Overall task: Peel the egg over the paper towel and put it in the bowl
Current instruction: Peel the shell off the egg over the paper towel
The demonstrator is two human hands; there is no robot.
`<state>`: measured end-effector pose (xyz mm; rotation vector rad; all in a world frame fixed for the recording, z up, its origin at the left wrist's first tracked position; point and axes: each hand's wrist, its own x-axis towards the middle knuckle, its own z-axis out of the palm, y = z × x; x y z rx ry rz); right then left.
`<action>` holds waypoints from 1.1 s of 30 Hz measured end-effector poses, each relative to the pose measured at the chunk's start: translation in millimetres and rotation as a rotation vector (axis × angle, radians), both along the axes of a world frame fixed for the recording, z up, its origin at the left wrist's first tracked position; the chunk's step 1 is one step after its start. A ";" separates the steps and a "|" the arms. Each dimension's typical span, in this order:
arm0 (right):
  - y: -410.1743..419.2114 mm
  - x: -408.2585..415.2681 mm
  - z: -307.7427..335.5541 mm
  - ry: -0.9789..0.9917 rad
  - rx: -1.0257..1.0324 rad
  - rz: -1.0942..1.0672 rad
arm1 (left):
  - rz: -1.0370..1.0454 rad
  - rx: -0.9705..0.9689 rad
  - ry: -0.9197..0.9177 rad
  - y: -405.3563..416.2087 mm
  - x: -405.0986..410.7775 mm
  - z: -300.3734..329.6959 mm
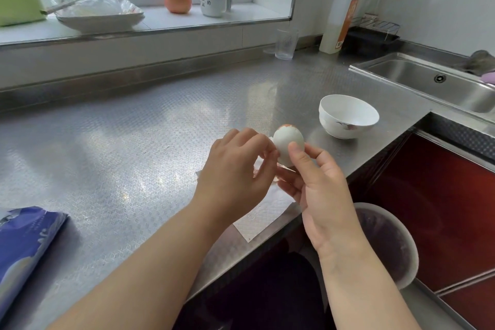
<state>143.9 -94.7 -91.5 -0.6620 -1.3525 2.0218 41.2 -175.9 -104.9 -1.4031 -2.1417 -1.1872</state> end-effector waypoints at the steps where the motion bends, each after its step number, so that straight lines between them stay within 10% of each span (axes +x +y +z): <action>1: 0.4 -0.2 -0.4 0.009 -0.034 0.015 | 0.000 0.013 -0.021 -0.2 0.7 1.1; 11: 8.0 5.7 0.4 0.021 -0.231 0.098 | 0.193 -0.169 -0.438 -7.8 -16.2 2.8; 33: 2.7 12.4 -4.7 -0.022 0.067 0.176 | -0.133 0.147 -0.408 -7.4 -3.9 9.4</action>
